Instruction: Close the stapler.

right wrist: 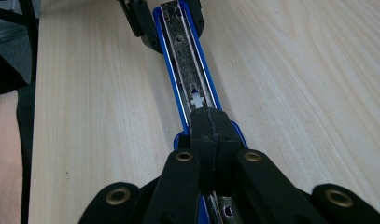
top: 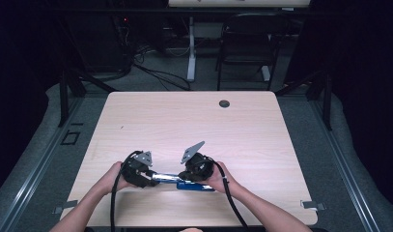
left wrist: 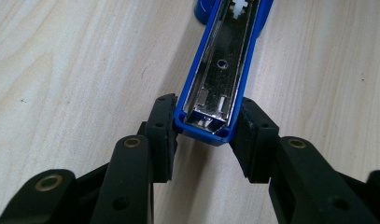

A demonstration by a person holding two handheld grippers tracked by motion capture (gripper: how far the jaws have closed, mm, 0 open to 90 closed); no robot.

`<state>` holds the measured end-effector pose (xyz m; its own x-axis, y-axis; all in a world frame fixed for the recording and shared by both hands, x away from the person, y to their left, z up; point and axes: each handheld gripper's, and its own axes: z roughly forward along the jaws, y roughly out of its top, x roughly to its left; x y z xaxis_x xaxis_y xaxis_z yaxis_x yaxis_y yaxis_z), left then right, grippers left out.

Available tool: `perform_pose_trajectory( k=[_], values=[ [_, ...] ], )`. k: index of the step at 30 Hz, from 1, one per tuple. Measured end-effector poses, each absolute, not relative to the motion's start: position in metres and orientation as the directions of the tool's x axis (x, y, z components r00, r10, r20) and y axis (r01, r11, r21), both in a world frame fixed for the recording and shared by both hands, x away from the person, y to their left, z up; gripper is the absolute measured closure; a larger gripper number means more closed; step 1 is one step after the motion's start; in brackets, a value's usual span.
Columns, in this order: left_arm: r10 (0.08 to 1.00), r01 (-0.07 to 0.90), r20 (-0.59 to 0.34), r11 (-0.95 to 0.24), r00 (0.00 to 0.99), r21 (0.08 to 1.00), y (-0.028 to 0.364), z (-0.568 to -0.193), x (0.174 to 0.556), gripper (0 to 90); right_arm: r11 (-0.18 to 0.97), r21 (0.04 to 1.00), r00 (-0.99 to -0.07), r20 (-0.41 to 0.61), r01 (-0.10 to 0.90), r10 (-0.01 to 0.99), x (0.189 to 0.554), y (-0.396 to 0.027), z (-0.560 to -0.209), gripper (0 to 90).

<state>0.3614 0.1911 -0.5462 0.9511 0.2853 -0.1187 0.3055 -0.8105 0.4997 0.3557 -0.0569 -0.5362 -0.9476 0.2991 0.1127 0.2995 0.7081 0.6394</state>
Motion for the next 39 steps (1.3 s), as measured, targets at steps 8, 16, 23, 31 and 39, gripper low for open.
perform_pose_trajectory(
  k=[8, 16, 23, 31, 39],
  values=[
    [0.279, 0.294, -0.107, -0.812, 0.954, 0.505, 0.191, -0.543, 0.361, 62.4, 0.701, 0.644, -0.943, 0.111, 0.308, 0.313, 0.357, -0.058, -0.534, 90.0],
    [0.278, 0.297, -0.115, -0.805, 0.954, 0.513, 0.192, -0.541, 0.361, 62.5, 0.706, 0.632, -0.939, 0.108, 0.319, 0.327, 0.357, -0.057, -0.537, 90.0],
    [0.279, 0.298, -0.117, -0.797, 0.953, 0.524, 0.193, -0.537, 0.360, 62.9, 0.699, 0.639, -0.936, 0.107, 0.322, 0.334, 0.357, -0.058, -0.537, 90.0],
    [0.270, 0.299, -0.137, -0.777, 0.953, 0.554, 0.195, -0.535, 0.360, 63.7, 0.693, 0.648, -0.938, 0.101, 0.315, 0.332, 0.358, -0.059, -0.532, 90.0],
    [0.264, 0.298, -0.144, -0.765, 0.954, 0.571, 0.196, -0.533, 0.360, 64.1, 0.683, 0.660, -0.937, 0.100, 0.313, 0.334, 0.357, -0.058, -0.530, 90.0]
  ],
)
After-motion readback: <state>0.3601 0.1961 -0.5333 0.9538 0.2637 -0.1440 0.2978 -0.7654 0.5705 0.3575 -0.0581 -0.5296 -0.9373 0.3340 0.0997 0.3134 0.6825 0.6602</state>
